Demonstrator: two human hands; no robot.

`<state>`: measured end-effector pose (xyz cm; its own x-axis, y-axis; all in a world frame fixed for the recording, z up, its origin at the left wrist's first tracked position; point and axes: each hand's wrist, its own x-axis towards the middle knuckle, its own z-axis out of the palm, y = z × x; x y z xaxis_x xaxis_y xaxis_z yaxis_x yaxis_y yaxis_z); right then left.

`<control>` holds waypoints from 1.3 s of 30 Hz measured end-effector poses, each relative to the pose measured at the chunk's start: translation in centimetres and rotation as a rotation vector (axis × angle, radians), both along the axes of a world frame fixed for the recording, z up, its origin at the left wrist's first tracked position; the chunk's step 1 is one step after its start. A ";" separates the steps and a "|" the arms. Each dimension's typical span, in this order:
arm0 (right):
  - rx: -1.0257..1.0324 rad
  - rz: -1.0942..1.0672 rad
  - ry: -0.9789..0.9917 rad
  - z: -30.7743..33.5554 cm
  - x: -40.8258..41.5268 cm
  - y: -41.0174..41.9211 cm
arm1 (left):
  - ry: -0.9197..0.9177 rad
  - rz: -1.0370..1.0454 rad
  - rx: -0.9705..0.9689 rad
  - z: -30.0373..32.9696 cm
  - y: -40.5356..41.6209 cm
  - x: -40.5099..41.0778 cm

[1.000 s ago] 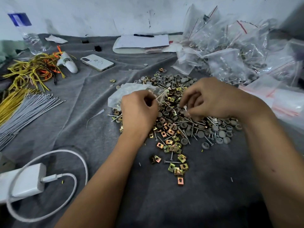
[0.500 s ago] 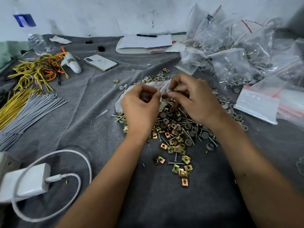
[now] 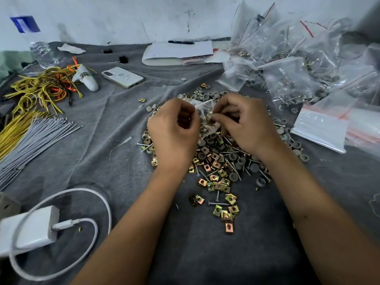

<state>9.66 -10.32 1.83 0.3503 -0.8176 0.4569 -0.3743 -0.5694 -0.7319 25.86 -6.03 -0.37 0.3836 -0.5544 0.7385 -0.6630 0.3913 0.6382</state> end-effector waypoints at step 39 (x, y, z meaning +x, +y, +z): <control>0.056 0.035 0.123 0.3 0.4 -0.9 | 0.195 -0.067 0.060 -0.1 -0.3 -0.4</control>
<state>10.06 -11.21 2.18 0.4293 -0.8270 0.3629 -0.4439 -0.5432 -0.7127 25.42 -6.30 -0.46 0.4768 -0.6241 0.6190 -0.4990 0.3876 0.7751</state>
